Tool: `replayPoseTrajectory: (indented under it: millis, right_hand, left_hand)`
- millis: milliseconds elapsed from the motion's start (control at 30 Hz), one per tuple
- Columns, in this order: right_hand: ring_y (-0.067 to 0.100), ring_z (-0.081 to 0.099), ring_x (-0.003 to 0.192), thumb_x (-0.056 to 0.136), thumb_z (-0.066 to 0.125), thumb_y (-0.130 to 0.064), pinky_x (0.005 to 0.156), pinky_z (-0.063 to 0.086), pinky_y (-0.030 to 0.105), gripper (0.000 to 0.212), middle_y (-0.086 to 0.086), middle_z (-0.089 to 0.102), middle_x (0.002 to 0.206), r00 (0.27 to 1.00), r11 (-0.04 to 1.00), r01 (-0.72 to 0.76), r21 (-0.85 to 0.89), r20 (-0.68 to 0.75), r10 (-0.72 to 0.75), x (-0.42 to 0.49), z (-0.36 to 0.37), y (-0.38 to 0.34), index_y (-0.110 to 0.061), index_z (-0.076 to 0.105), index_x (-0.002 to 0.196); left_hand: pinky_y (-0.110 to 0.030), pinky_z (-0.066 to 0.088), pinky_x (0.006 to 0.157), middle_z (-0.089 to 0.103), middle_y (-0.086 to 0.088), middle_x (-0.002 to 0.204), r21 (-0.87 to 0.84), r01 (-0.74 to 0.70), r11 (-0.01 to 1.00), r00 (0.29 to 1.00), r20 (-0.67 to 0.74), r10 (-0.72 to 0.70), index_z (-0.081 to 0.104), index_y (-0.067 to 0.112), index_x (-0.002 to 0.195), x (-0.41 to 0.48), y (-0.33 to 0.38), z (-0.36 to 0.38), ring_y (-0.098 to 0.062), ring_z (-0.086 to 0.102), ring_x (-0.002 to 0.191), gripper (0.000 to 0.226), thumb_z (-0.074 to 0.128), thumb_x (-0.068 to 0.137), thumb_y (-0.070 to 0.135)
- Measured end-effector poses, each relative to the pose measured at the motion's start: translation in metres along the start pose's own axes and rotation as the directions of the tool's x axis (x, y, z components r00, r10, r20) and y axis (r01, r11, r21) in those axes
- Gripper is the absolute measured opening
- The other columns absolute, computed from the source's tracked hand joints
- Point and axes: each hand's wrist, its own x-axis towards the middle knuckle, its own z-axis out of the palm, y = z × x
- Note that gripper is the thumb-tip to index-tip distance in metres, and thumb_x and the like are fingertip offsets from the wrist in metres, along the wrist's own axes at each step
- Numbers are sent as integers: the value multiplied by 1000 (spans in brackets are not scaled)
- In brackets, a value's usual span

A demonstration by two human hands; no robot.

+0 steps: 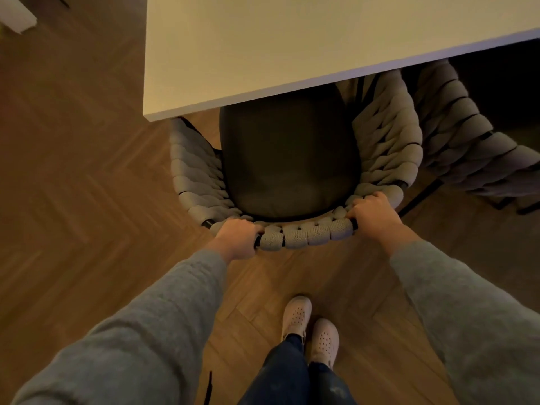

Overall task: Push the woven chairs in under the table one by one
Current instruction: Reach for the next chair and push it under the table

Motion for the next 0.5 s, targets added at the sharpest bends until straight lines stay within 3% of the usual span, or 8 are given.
replayPoseTrajectory:
  millis: [100,167,267,367,433,500]
  right_hand:
    - [18,52,104,93,56,-40,97,37,36,16,-6,58,107,1000,1000,10,15,1,-10,1,-1,0,-40,64,107]
    - [20,50,110,93,57,-38,100,37,38,27,-4,56,116,999,999,34,40,10,-35,-1,1,2,-41,60,120]
    - [28,34,134,91,63,-31,111,30,42,67,4,38,145,996,986,86,144,21,-90,-8,3,7,-36,30,149]
    - [29,11,148,90,64,-31,120,15,44,85,8,17,160,994,959,112,260,-22,-110,-23,2,9,-31,9,156]
    - [26,4,150,92,60,-35,121,9,43,84,7,11,162,992,941,116,317,-76,-97,-37,4,15,-30,6,156]
    - [24,2,150,92,59,-45,121,6,42,84,5,10,163,986,924,103,368,-161,-46,-53,6,27,-31,5,155]
  left_hand:
    - [-32,46,80,66,5,94,-20,12,1000,1000,-2,-12,60,29,105,-1,2,1,-18,62,90,21,57,84,30]
    - [-32,44,82,65,5,95,-22,16,1000,1000,6,-16,60,29,107,-2,4,2,-18,62,92,23,57,83,31]
    - [-35,39,94,64,5,109,-23,12,1000,998,58,-11,54,30,125,-3,3,-1,-18,59,104,42,59,84,37]
    - [-46,23,112,48,4,141,-89,6,996,993,114,4,30,30,147,-5,0,-2,-20,43,131,79,60,81,61]
    - [-49,8,119,30,1,154,-172,-2,985,994,104,20,19,28,152,-7,9,-10,-21,24,144,99,43,74,83]
    - [-47,0,119,20,0,159,-213,-56,975,998,8,59,16,27,153,-5,31,-23,-20,11,148,111,18,64,94]
